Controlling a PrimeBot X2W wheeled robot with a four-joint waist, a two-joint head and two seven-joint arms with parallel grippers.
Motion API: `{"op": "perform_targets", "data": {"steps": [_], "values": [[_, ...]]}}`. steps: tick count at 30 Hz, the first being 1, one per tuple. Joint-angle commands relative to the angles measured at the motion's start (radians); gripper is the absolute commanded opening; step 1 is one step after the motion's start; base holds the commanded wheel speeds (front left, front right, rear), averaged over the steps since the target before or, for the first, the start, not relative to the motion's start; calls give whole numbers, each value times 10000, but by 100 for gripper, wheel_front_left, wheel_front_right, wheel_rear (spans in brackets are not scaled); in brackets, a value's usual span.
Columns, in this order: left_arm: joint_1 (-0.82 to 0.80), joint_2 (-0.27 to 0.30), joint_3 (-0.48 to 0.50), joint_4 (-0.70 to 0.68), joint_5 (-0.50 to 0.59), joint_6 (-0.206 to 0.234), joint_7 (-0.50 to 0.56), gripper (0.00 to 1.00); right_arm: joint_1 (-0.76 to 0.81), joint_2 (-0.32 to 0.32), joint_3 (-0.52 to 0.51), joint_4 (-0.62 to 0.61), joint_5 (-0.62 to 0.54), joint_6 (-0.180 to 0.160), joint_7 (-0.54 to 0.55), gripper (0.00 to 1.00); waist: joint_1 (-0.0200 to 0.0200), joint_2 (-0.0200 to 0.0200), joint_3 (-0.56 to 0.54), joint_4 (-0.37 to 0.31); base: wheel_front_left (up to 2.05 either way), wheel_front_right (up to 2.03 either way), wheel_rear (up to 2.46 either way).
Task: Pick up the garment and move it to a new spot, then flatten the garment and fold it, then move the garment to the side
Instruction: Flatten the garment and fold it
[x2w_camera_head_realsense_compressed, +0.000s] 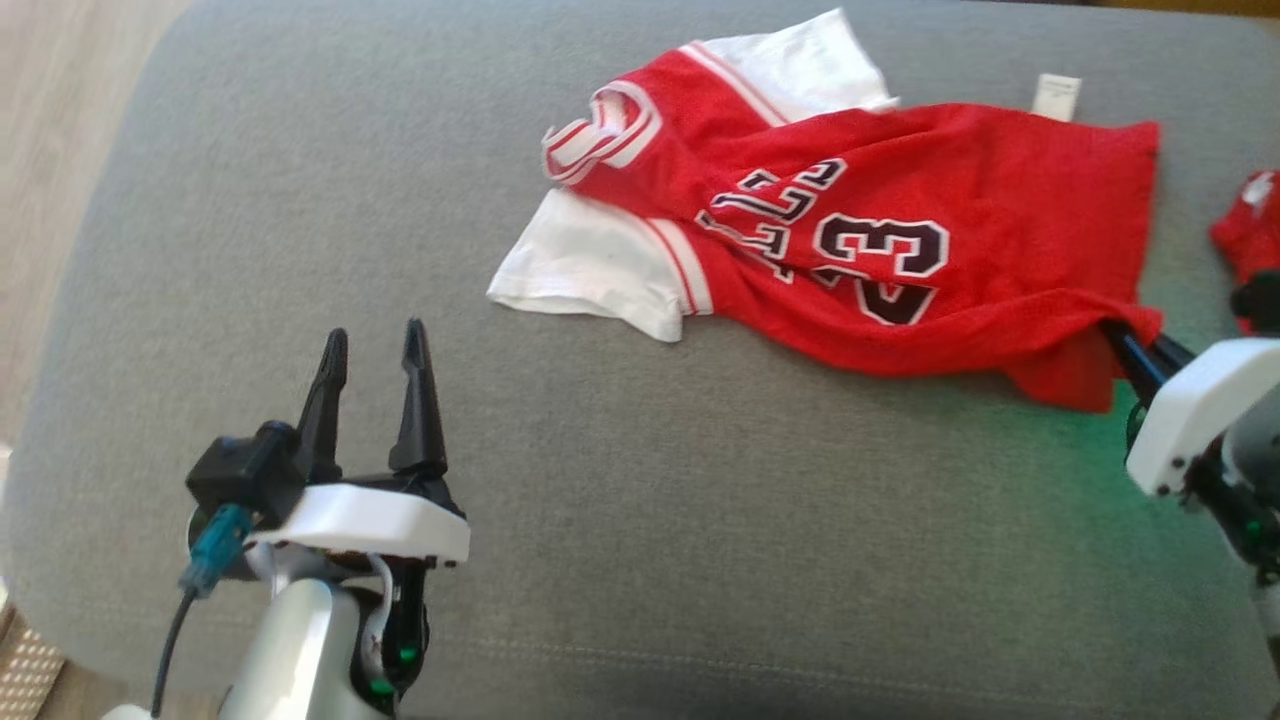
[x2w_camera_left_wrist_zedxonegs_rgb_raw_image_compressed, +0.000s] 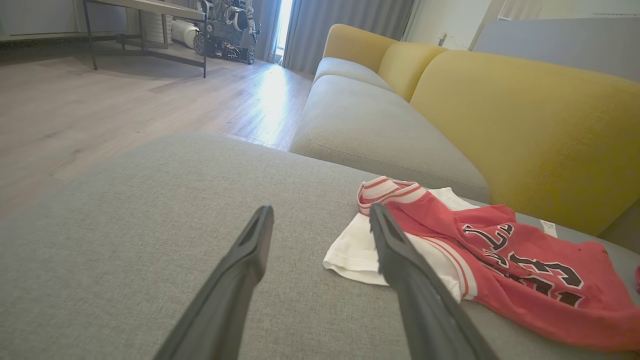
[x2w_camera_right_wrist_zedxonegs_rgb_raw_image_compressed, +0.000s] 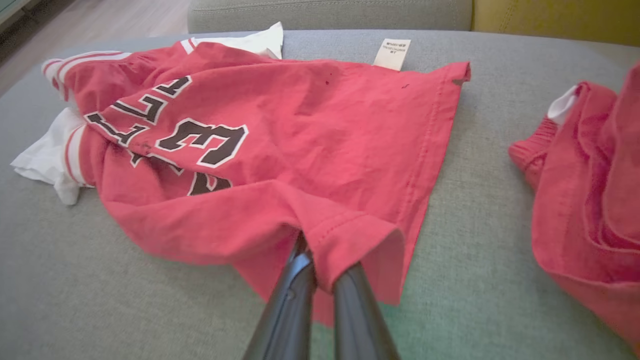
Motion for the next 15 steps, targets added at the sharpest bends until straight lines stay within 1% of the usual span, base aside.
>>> {"op": "perform_targets", "data": {"steps": [1,4,10,11,12,13,15], "values": [[-447,91,233,-294,-32,26,-53,100,-420,-151,59,66,-103,-7,-203,0,0,0,197,228,0,0,0],[-509,91,113,-283,-67,54,-53,100,-912,-70,81,1023,-122,-7,-441,0,0,0,337,389,0,0,0],[-607,91,-1,-328,-97,114,-53,100,-1606,-123,339,2725,-193,-7,-877,0,0,0,611,549,0,0,0],[-618,91,-5,-328,-88,123,-53,100,-1718,-117,345,2994,-217,-7,-1012,13,0,0,640,542,0,0,0],[-628,91,-11,-321,-75,130,-53,100,-1835,-120,365,3251,-290,-7,-1174,45,0,0,668,528,0,0,0],[-643,91,-24,-309,-56,131,-53,100,-1948,-122,386,3486,-384,-7,-1365,100,0,0,689,513,0,0,0],[-688,91,-57,-289,-35,143,-53,100,-2184,-83,354,3978,-599,-7,-1792,100,0,0,708,471,0,0,0]]}}
